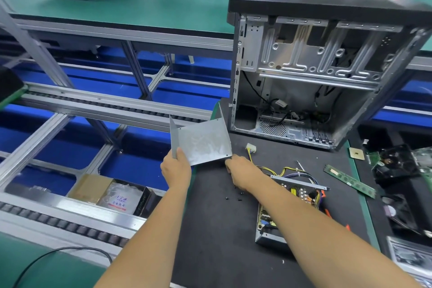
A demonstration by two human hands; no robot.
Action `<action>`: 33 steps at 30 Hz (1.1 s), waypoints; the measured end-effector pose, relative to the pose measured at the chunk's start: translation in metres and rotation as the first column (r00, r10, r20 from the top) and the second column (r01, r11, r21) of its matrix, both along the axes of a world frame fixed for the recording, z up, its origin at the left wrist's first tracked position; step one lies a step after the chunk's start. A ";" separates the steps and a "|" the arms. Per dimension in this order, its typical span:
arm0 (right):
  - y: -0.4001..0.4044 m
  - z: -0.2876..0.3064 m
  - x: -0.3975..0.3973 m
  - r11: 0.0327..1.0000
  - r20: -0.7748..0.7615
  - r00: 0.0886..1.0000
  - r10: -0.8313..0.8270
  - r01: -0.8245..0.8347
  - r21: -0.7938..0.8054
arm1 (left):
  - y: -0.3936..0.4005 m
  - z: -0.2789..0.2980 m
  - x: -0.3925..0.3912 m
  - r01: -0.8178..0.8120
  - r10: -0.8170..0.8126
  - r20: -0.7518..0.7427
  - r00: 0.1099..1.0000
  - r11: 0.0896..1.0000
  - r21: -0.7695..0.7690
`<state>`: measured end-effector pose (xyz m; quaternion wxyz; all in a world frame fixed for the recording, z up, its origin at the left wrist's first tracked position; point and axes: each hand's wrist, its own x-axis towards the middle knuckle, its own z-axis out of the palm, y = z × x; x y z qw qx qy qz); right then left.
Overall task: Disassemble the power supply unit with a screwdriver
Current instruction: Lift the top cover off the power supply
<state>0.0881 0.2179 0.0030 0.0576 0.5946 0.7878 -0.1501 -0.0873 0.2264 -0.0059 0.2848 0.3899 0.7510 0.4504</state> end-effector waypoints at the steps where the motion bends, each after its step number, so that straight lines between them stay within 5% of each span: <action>1: -0.001 0.000 0.000 1.000 -0.001 1.000 0.000 0.000 -0.015 | -0.001 -0.001 0.001 0.009 -0.009 -0.004 1.000 1.000 0.008; 13: -0.024 0.015 0.003 0.955 -0.018 0.997 0.069 -0.071 -0.288 | -0.014 -0.010 0.018 0.063 -0.063 -0.020 0.998 0.998 -0.009; 33: -0.050 0.029 0.009 0.931 0.011 0.994 0.110 -0.099 -0.350 | -0.008 -0.026 0.020 0.129 -0.132 -0.008 0.991 0.980 -0.153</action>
